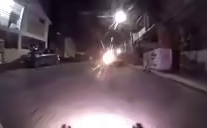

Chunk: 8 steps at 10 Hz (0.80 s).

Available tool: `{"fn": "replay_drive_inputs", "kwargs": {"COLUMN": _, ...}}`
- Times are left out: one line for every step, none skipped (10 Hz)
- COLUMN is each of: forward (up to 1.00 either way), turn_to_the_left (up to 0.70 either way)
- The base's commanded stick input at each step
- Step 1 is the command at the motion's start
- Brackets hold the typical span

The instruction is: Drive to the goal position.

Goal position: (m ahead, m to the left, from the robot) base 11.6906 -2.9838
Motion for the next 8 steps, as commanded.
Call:
{"fn": "replay_drive_inputs", "kwargs": {"forward": 0.60, "turn_to_the_left": 0.00}}
{"fn": "replay_drive_inputs", "kwargs": {"forward": 0.60, "turn_to_the_left": 0.00}}
{"fn": "replay_drive_inputs", "kwargs": {"forward": 0.60, "turn_to_the_left": 0.00}}
{"fn": "replay_drive_inputs", "kwargs": {"forward": 0.60, "turn_to_the_left": 0.00}}
{"fn": "replay_drive_inputs", "kwargs": {"forward": 0.60, "turn_to_the_left": -0.01}}
{"fn": "replay_drive_inputs", "kwargs": {"forward": 0.60, "turn_to_the_left": -0.08}}
{"fn": "replay_drive_inputs", "kwargs": {"forward": 0.60, "turn_to_the_left": -0.15}}
{"fn": "replay_drive_inputs", "kwargs": {"forward": 0.60, "turn_to_the_left": -0.15}}
